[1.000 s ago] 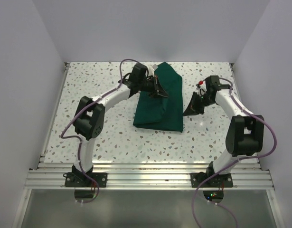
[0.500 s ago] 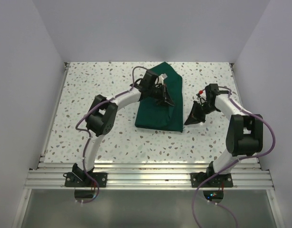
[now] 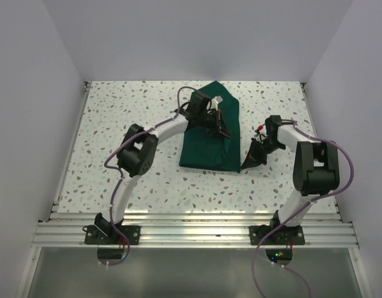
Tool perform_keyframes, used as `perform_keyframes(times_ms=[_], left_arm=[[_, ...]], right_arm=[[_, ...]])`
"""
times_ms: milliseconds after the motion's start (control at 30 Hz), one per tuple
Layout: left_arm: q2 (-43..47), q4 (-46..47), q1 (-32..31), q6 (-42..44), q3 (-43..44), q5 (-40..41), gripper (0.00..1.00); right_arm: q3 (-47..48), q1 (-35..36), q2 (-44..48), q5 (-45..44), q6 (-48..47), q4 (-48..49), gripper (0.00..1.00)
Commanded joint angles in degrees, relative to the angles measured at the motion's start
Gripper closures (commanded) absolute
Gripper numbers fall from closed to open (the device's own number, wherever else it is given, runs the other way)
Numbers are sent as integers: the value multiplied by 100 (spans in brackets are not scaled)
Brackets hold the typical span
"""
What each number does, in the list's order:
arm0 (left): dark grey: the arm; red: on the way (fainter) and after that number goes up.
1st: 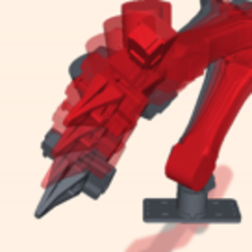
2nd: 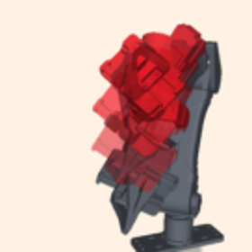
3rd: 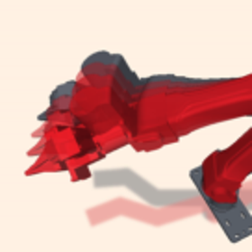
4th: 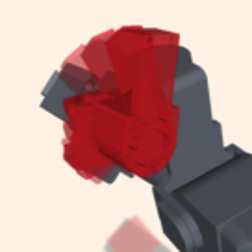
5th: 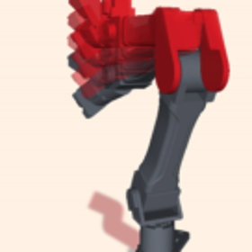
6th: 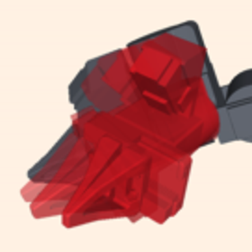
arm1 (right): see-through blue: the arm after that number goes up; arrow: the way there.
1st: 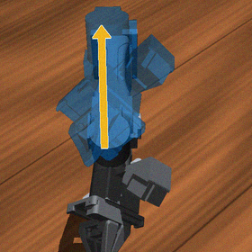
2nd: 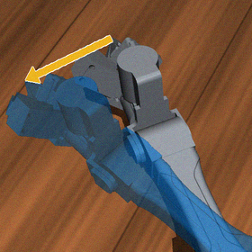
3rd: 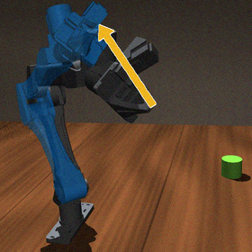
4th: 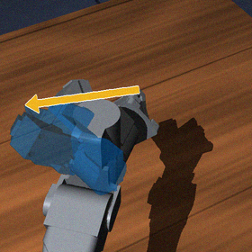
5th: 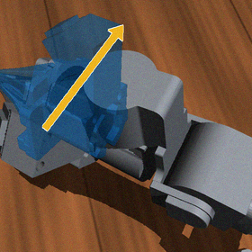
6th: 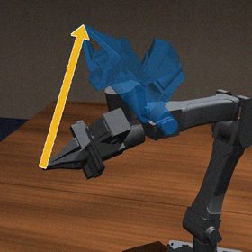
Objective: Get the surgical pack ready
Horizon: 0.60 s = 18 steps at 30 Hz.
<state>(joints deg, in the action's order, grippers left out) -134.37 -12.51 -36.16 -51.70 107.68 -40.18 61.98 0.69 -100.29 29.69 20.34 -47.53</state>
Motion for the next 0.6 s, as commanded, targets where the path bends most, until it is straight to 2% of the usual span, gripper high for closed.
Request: perform_keyframes(times_ms=[0,267,400,467,567], left_arm=[[-72,187,-84,-182,271,-200,100],[-257,539,-137,-481,306,-288,100],[-476,610,-163,-569,613,-288,99],[-564,714,-163,-621,649,-349,92],[-538,803,-163,-570,623,-420,69]], right_arm=[[8,-25,-87,-16,49,244,100],[-63,-7,-307,247,163,454,100],[-98,45,-359,274,181,472,100],[-98,63,-386,309,207,481,100],[-54,72,-377,309,208,446,100]])
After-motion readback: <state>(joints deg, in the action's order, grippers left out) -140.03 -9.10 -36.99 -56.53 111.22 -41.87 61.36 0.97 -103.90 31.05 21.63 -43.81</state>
